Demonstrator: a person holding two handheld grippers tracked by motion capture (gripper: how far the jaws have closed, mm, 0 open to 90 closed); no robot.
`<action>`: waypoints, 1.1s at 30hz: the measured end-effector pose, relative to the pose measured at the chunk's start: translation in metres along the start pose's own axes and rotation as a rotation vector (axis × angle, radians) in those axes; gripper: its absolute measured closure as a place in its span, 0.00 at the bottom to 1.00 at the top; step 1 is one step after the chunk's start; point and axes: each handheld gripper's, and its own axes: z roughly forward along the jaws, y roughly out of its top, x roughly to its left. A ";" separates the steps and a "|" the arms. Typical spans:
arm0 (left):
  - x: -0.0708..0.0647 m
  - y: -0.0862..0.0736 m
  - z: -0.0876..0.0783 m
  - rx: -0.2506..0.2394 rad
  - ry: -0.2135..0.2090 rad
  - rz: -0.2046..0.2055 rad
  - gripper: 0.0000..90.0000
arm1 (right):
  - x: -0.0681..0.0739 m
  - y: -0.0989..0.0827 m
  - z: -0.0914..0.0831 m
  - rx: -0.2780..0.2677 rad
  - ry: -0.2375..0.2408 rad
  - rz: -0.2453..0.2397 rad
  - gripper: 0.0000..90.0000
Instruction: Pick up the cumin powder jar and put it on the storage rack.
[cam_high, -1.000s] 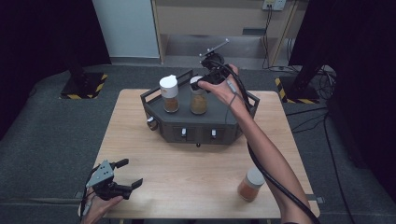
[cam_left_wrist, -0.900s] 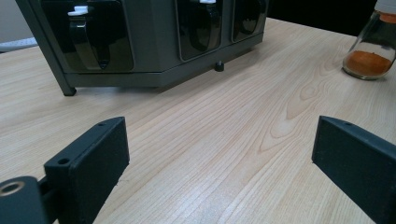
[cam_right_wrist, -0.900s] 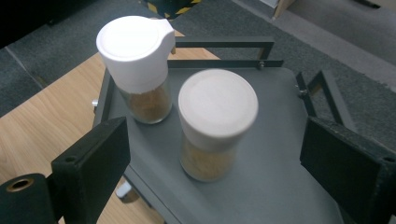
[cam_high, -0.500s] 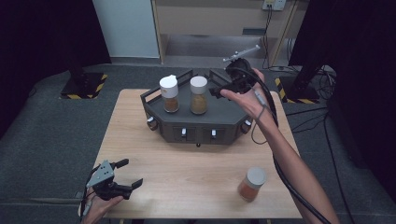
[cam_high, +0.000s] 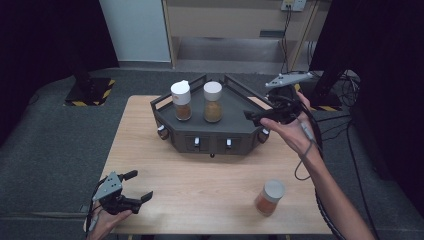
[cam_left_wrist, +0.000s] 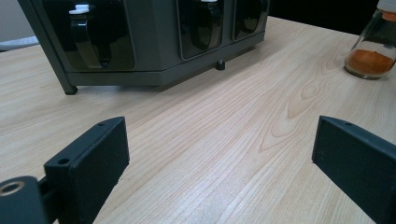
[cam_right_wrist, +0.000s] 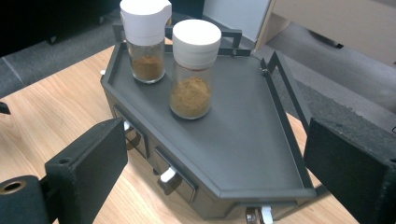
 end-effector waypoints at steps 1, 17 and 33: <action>0.000 0.000 0.000 0.001 0.000 0.001 0.03 | 0.000 -0.005 -0.004 -0.009 0.002 0.005 0.07; -0.001 0.000 0.000 0.001 0.004 -0.003 0.03 | 0.010 -0.094 -0.051 -0.082 -0.063 0.079 0.07; -0.004 0.000 -0.001 0.001 0.013 -0.006 0.03 | 0.021 -0.182 -0.067 -0.152 -0.150 0.170 0.02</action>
